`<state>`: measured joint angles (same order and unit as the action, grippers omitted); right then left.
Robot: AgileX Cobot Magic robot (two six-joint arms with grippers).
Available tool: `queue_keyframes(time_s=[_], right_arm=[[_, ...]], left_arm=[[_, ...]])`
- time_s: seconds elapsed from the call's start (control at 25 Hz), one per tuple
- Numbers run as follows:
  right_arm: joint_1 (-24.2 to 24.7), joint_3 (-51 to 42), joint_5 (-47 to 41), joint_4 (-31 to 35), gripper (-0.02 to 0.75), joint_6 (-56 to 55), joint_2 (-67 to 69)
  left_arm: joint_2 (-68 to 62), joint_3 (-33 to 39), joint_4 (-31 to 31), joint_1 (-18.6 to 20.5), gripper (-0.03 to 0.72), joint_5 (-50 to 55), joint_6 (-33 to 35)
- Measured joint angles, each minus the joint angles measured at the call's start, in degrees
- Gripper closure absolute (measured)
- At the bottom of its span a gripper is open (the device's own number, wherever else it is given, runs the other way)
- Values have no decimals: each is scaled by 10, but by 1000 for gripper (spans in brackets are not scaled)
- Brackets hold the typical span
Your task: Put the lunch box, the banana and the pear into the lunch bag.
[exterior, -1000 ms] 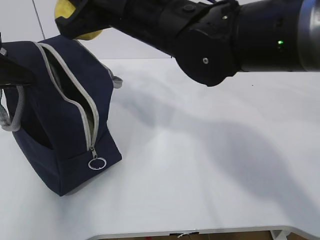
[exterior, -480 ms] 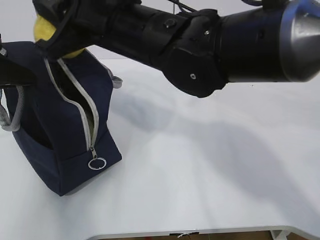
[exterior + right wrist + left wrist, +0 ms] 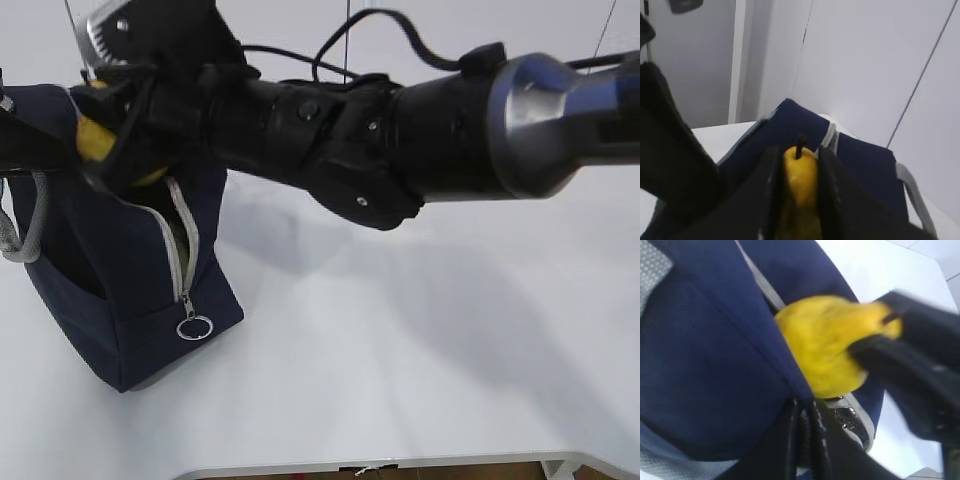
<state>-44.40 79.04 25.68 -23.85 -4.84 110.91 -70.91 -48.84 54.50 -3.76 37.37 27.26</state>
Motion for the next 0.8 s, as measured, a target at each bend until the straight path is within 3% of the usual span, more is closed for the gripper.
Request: queue_keyframes(time_s=[0.6, 0.8], right_arm=[[0, 2, -6, -51, 554, -48, 39], [0, 9, -6, -61, 364, -58, 39]], left_arm=[[0, 0, 0, 0, 687, 0, 1], [0, 0, 0, 0, 687, 0, 2]])
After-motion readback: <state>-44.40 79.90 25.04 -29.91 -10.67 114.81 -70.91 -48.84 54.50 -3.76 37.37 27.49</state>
